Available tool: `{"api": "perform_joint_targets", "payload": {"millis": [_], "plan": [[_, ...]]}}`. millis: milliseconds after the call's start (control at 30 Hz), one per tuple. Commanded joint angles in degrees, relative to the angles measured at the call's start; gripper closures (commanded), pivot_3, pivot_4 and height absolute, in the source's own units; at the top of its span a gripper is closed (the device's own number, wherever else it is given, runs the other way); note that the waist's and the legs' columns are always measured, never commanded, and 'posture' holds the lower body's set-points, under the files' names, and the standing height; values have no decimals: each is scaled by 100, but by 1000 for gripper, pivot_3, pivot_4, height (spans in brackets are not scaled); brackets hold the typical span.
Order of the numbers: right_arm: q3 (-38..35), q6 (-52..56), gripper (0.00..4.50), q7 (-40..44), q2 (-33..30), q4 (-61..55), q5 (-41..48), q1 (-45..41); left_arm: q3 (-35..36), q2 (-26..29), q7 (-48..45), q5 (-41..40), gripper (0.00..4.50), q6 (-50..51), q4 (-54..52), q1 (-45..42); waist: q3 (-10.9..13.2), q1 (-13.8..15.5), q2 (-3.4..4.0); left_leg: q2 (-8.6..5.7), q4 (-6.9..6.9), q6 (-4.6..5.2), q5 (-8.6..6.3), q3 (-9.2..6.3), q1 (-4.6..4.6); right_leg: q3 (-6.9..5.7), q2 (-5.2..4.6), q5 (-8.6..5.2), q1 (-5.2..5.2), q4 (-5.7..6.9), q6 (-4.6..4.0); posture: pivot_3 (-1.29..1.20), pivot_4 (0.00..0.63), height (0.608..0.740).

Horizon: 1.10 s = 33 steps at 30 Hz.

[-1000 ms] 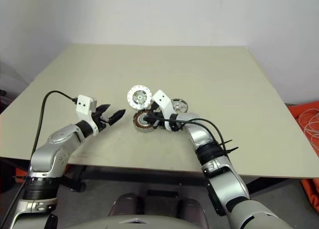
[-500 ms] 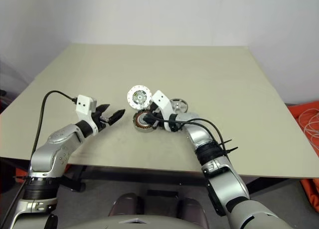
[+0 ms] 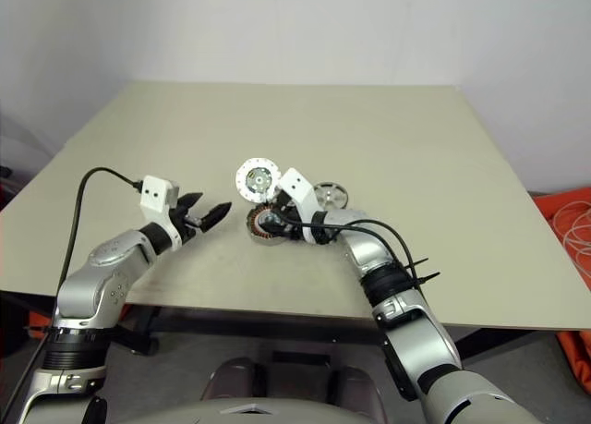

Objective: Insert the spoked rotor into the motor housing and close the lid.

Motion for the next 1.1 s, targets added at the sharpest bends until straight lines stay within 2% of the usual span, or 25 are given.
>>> {"api": "perform_joint_targets", "payload": {"millis": [33,300,433,600,667,1100], "plan": [[-25,-153,1284,-31,0,-172,-39,-103,78,51,-27,14,0,-108,-78,-72,0,1,0,0,0,0,0,0,0,0,0,0,0,0,0,0,0,740],[-186,14,1284,79,46,-610,214,-156,44,51,-36,48,0,-102,-74,-47,0,-1,0,0,-3,0,0,0,-2,0,0,0,-3,-1,0,0,0,740],[-196,66,2129,151,34,-679,268,-130,29,48,-38,62,0,-96,-65,-53,1,0,0,0,-3,0,0,0,-2,1,0,0,-2,-1,0,0,0,740],[-173,27,3925,108,31,-589,201,-113,31,59,-40,64,0,-87,-84,-35,1,0,-1,0,-3,0,0,0,-1,1,0,0,-2,-1,0,0,0,740],[-166,26,4481,42,39,-533,160,-115,30,65,-43,69,0,-82,-91,-30,1,0,0,0,-3,0,0,0,-1,1,0,0,-3,-1,0,0,0,740],[-73,-82,4481,-137,11,-101,31,25,19,70,-46,84,0,-42,-150,-3,1,-1,-1,0,-3,-1,0,1,-1,1,0,0,-3,-1,0,0,0,740]]}}
